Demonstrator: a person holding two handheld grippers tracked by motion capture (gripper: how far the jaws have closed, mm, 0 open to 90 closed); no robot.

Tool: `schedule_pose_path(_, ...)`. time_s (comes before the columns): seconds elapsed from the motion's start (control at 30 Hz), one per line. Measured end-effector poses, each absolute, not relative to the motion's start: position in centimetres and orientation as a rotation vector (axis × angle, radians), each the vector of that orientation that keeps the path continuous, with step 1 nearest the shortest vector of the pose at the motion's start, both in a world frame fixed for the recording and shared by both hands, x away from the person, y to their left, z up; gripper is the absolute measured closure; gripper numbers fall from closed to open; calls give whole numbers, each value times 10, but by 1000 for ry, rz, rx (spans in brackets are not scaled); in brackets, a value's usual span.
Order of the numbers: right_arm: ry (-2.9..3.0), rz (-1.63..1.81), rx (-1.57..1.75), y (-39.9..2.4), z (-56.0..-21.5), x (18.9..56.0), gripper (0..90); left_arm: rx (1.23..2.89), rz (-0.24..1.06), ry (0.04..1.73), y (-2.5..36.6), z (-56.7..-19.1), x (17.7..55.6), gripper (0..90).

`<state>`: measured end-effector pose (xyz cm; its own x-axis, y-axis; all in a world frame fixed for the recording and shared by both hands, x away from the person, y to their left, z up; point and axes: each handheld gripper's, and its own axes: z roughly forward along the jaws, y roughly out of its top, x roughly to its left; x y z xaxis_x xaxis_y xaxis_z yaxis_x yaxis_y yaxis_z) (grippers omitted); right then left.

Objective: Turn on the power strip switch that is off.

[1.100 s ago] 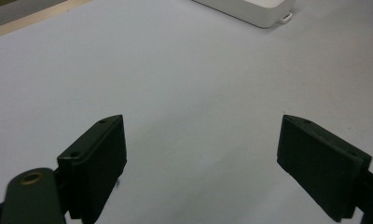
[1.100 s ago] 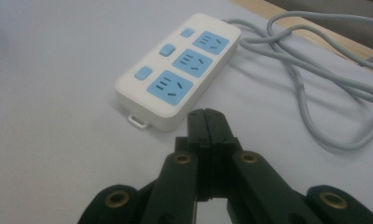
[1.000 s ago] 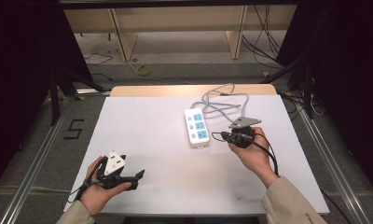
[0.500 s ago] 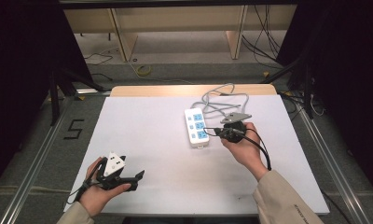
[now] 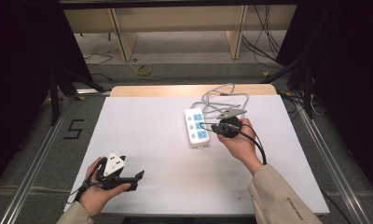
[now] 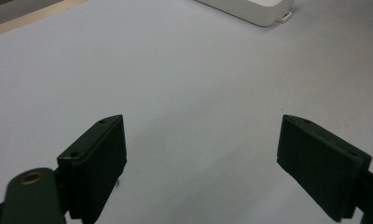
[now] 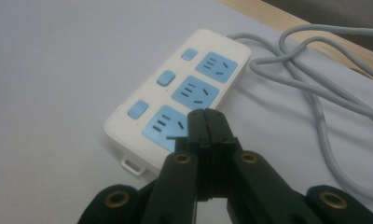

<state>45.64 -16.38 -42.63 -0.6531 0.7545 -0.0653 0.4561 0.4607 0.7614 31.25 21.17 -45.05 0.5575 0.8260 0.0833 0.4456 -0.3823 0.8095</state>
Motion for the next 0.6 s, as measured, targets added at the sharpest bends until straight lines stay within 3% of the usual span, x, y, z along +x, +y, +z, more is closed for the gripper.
schedule_pose_path(0.6, 2330, 1022, 1038, -146, -426, 474, 900, 2022, 625, 1017, 211, -450, 312, 153)
